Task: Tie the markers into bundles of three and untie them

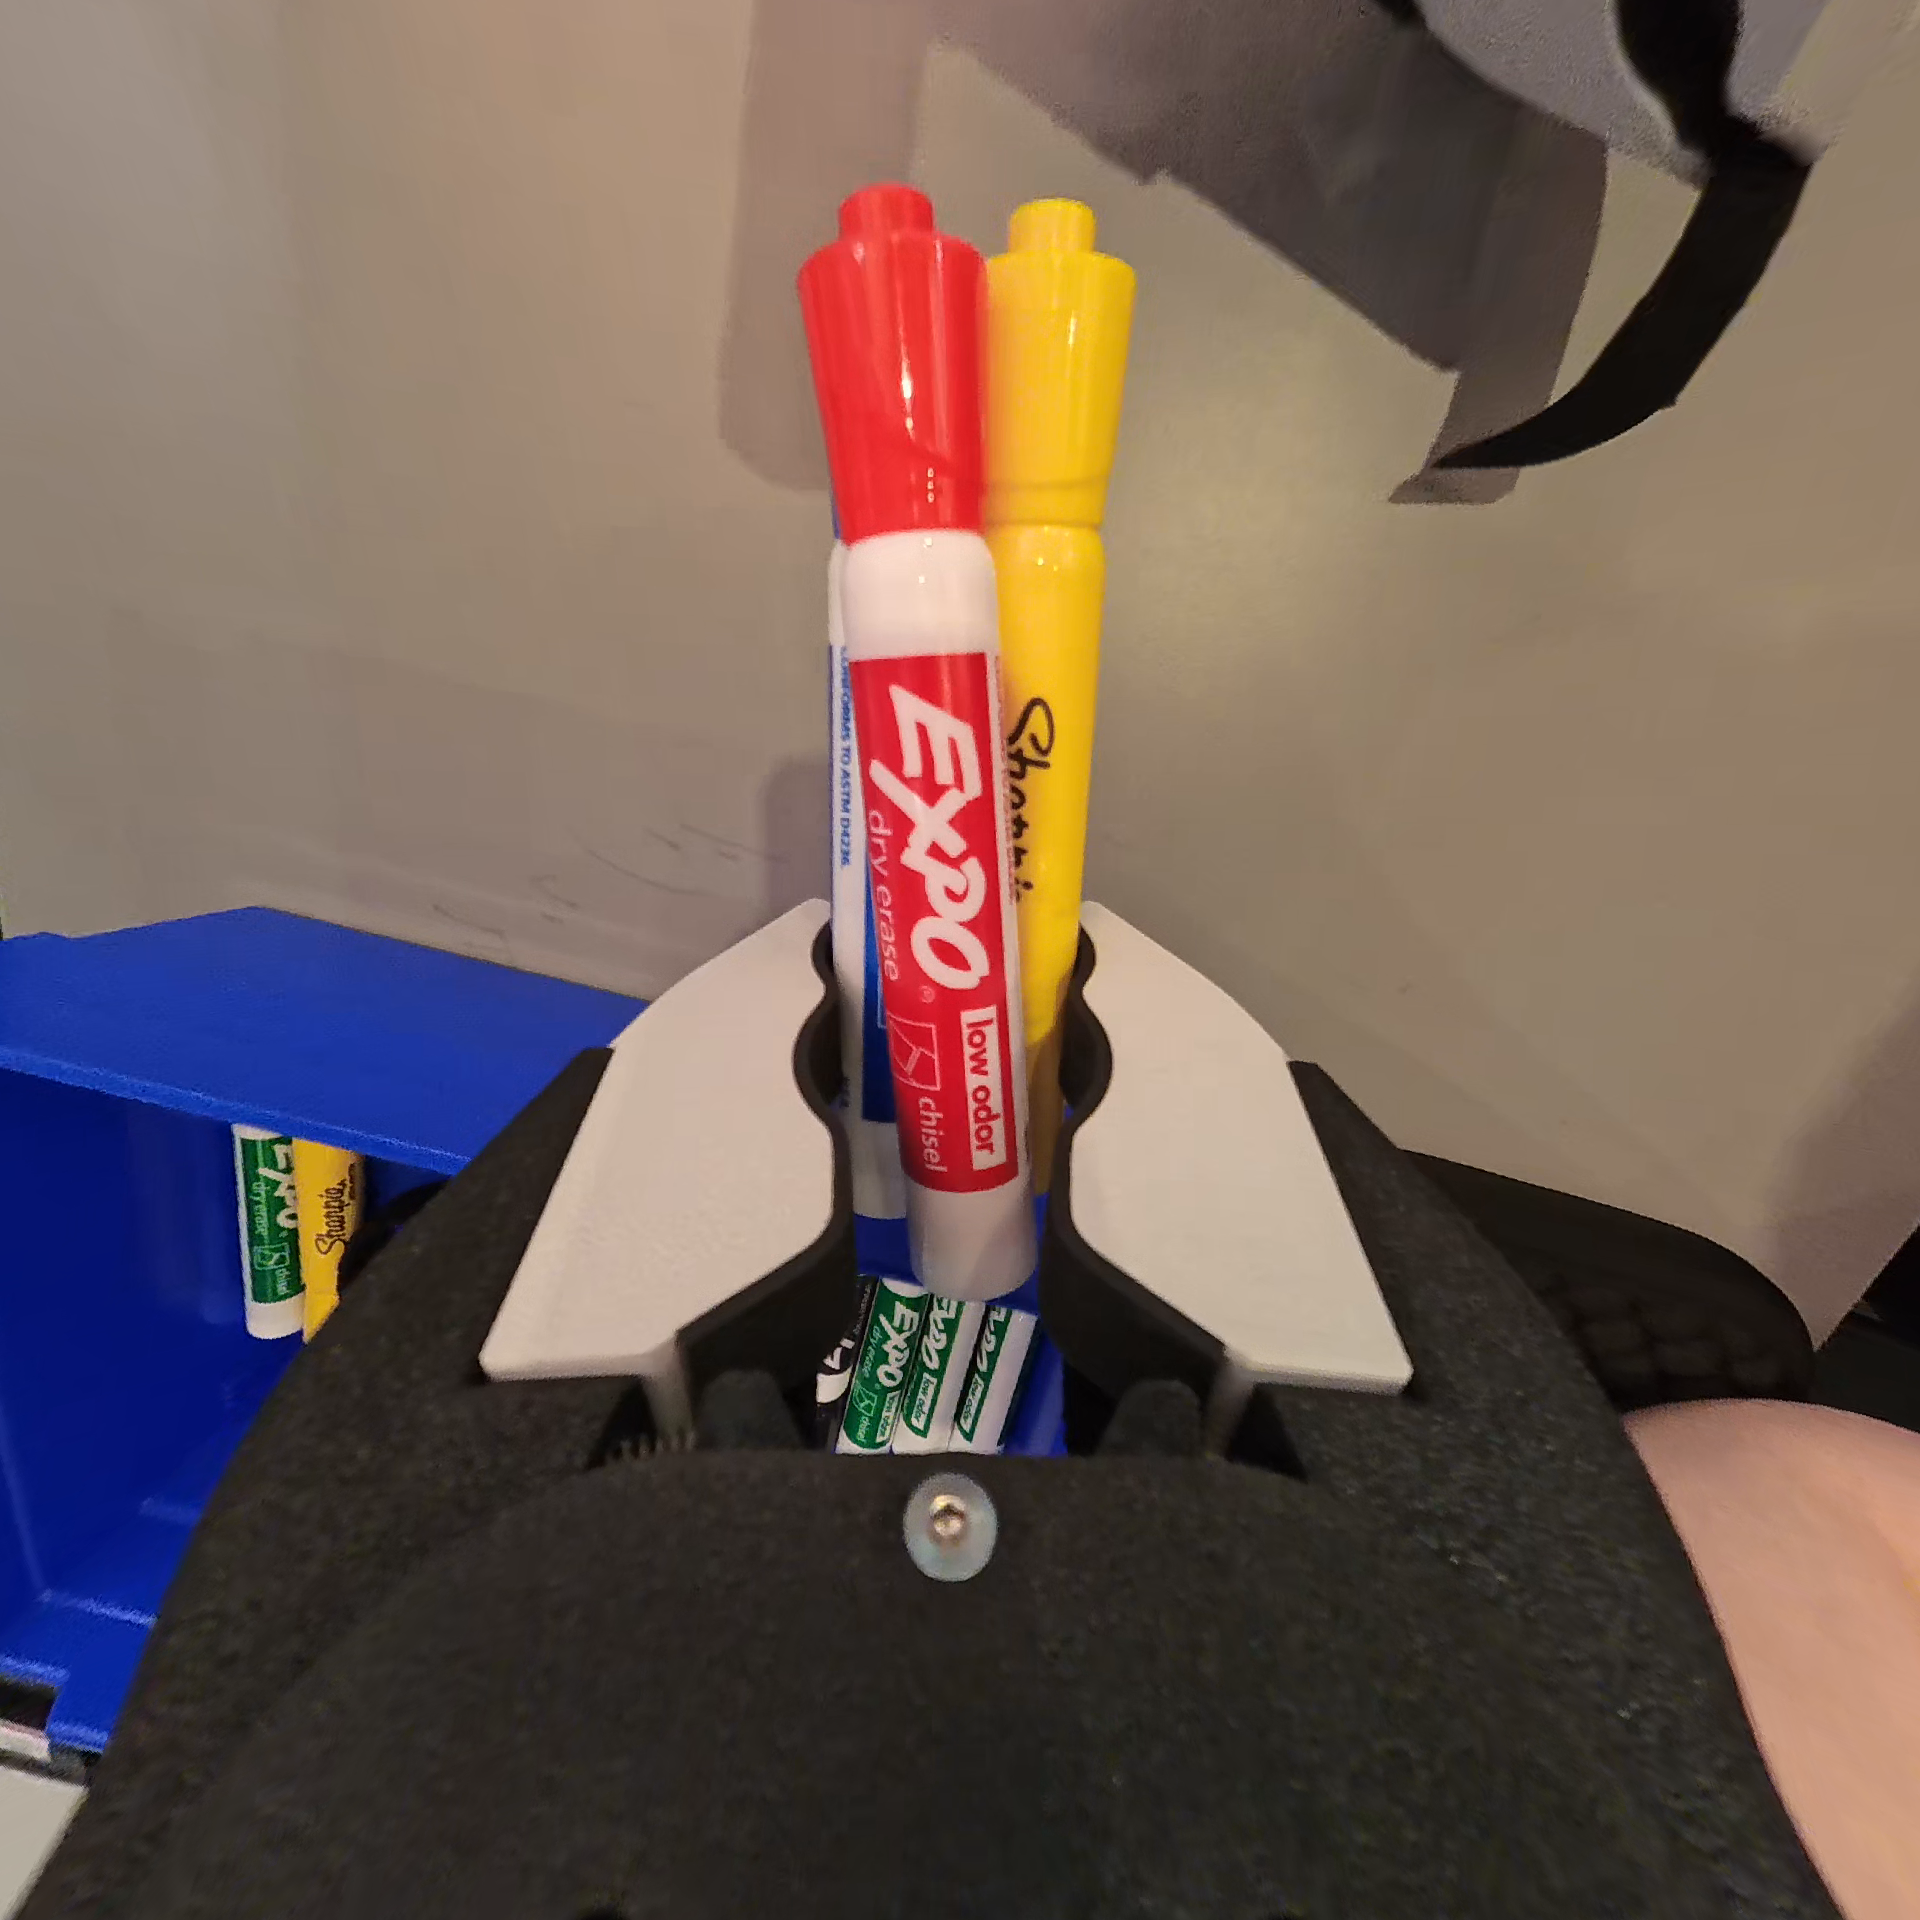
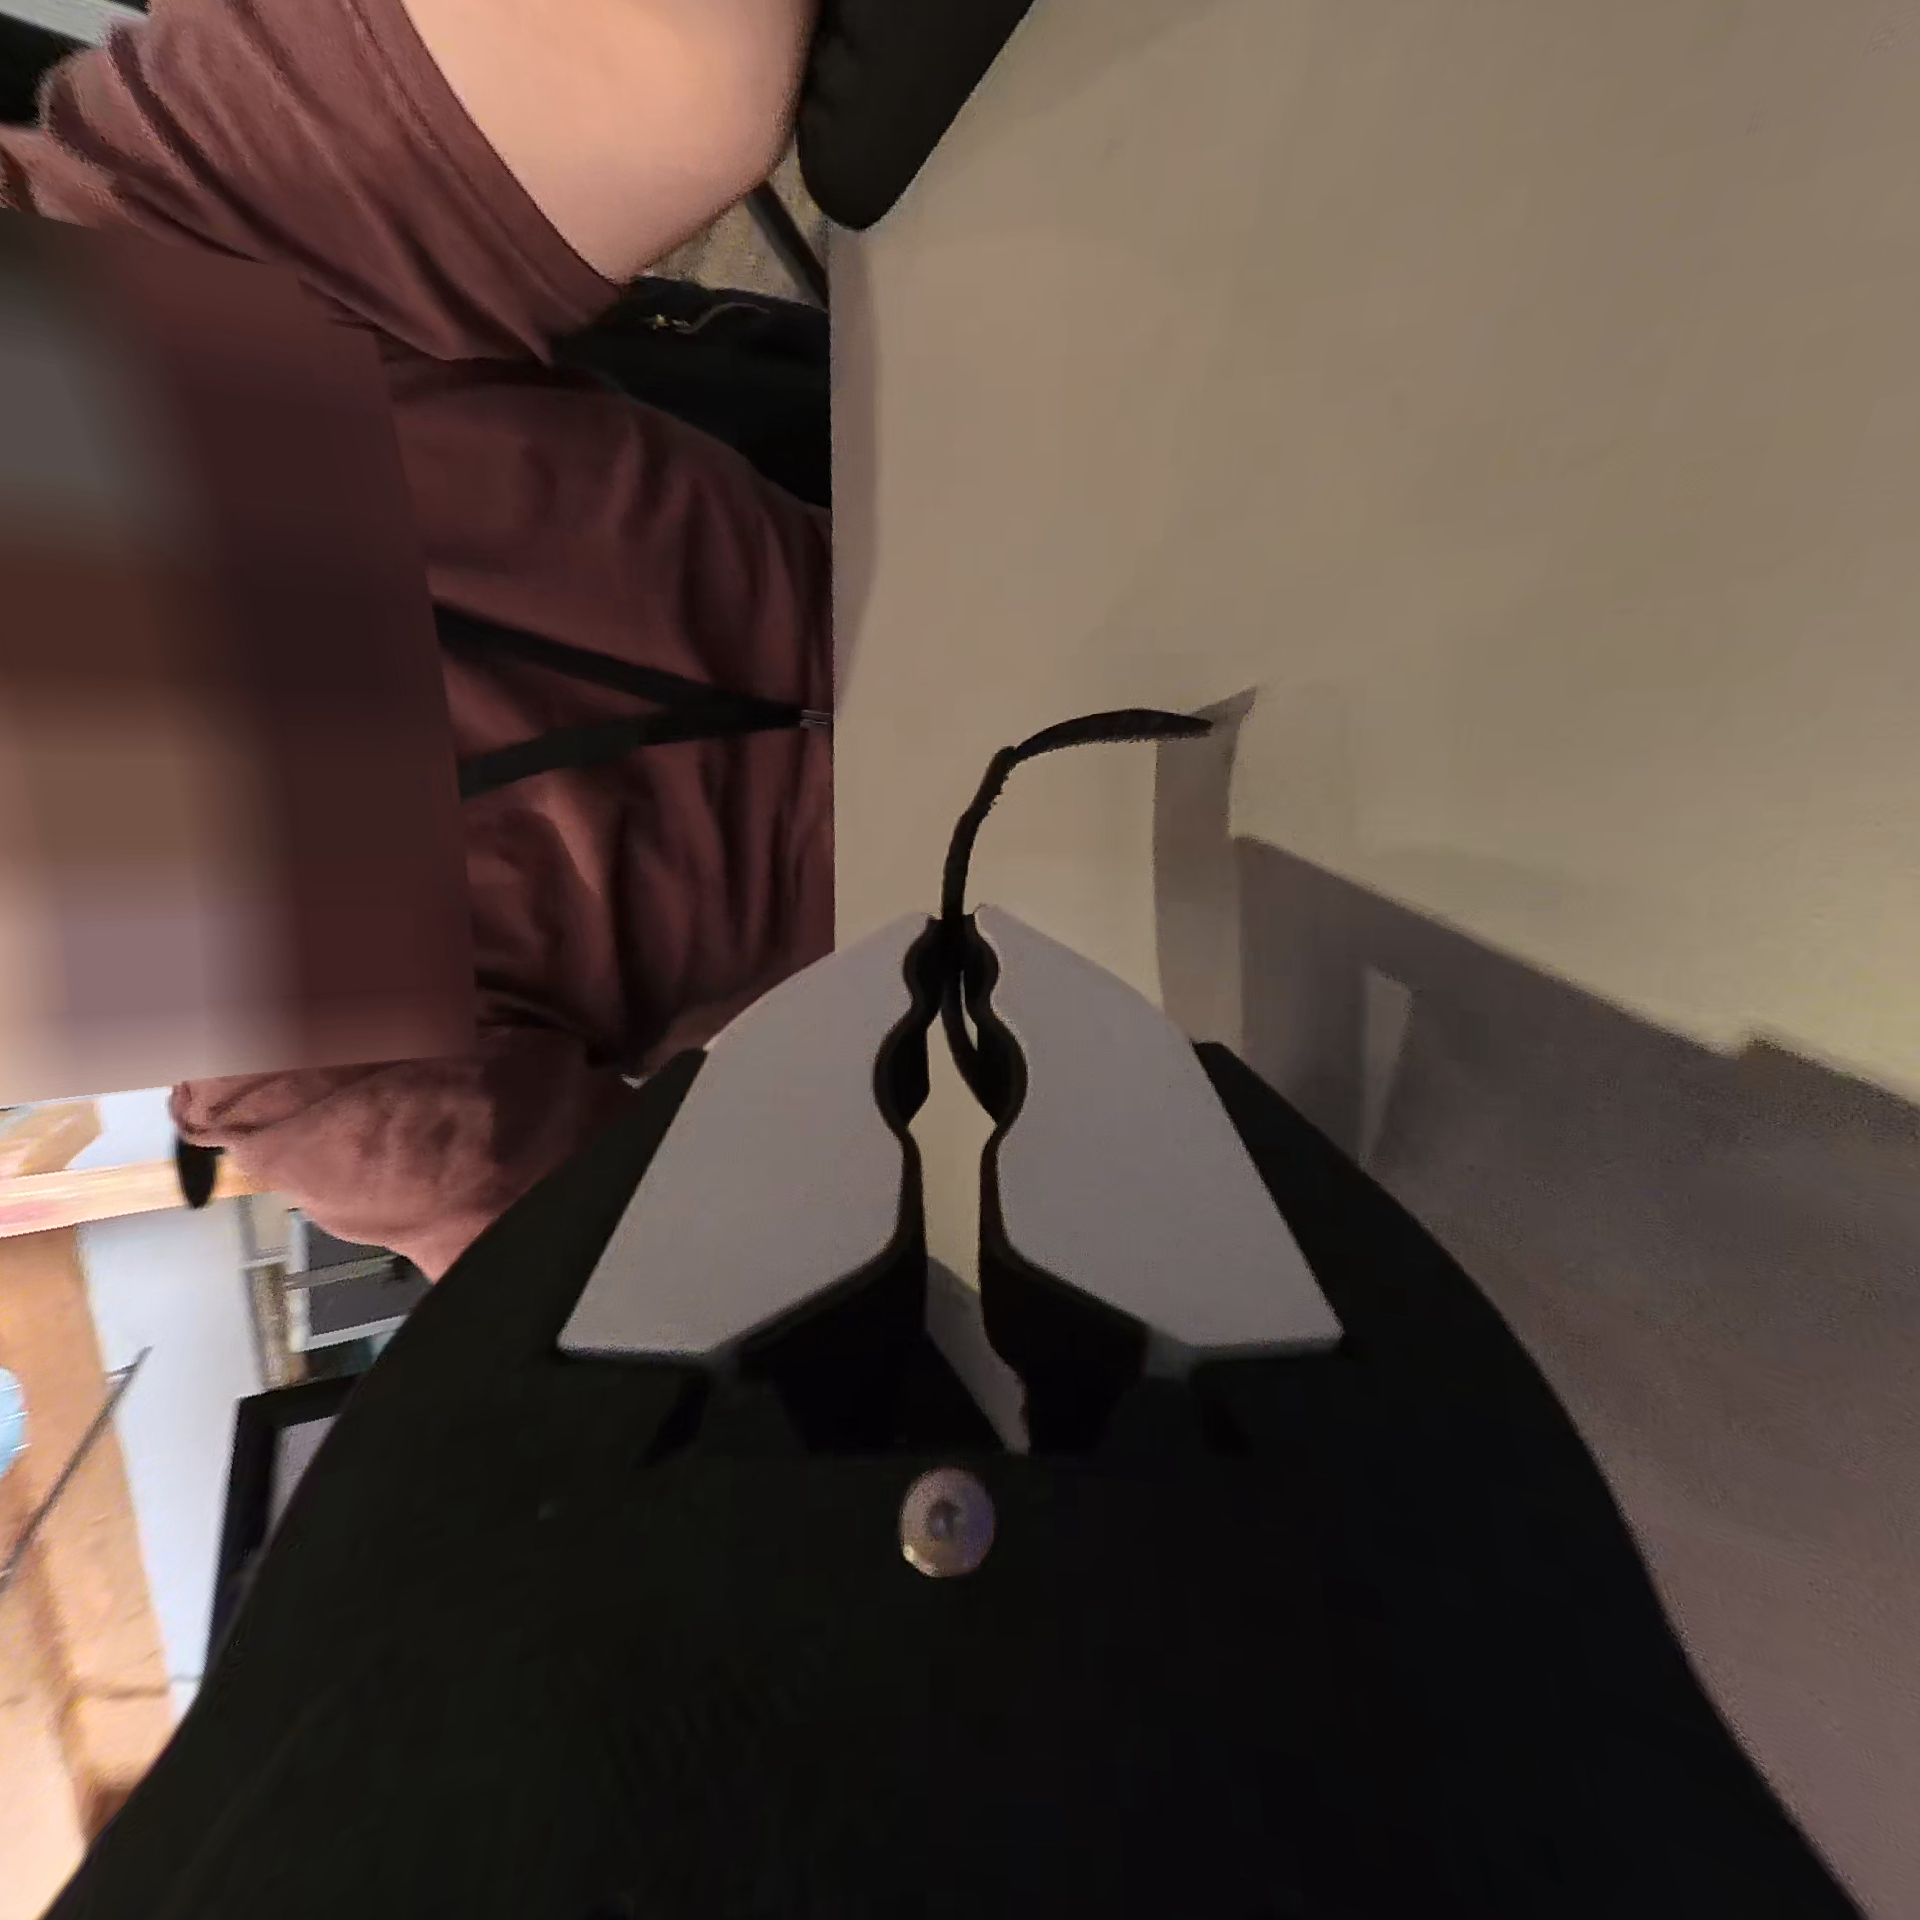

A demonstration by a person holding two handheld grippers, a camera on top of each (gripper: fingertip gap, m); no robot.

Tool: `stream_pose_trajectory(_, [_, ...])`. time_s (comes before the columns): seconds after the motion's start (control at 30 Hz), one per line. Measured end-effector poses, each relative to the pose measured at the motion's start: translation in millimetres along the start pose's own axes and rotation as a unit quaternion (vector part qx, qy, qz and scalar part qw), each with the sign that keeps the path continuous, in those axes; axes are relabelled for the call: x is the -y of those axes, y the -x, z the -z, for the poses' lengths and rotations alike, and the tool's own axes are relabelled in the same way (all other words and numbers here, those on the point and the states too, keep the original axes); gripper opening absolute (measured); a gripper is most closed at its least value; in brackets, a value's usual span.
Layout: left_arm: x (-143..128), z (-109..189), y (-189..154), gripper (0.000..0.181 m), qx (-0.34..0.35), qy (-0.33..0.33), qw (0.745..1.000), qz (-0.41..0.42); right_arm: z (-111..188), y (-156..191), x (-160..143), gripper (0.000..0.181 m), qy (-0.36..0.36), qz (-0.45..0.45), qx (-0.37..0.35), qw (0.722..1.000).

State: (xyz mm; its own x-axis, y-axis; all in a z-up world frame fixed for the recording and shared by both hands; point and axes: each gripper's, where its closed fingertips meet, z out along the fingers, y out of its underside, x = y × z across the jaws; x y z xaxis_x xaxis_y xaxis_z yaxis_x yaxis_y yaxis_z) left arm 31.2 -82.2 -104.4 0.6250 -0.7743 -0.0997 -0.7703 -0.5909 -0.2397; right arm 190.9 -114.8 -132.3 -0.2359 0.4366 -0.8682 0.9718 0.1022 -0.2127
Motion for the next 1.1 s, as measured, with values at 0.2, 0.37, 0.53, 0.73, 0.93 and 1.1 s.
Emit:
stream_pose_trajectory(0.2, [-2, 3, -1, 0.039, -0.002, -0.001, 1.000, -0.001, 5, -13, 11, 0.005, -0.001, -0.055, 0.038, 0.998])
stream_pose_trajectory(0.37, [-1, 4, -4, 0.039, -0.007, -0.005, 1.000, -0.005, 17, -29, 19, 0.017, -0.006, -0.078, 0.003, 0.997])
stream_pose_trajectory(0.53, [1, 6, -7, 0.039, -0.011, -0.011, 1.000, -0.011, 30, -39, 30, 0.033, -0.030, -0.050, -0.056, 0.997])
stream_pose_trajectory(0.73, [1, 7, -8, 0.039, -0.013, -0.011, 1.000, -0.013, 55, -42, 50, 0.045, -0.105, 0.036, -0.188, 0.976])
stream_pose_trajectory(0.93, [0, 9, -9, 0.039, -0.015, -0.014, 1.000, -0.012, 80, -35, 49, 0.029, -0.117, 0.196, -0.423, 0.877])
stream_pose_trajectory(1.1, [-3, 10, -8, 0.039, -0.014, -0.014, 1.000, -0.007, 73, -56, 23, 0.013, -0.089, 0.163, -0.507, 0.842])
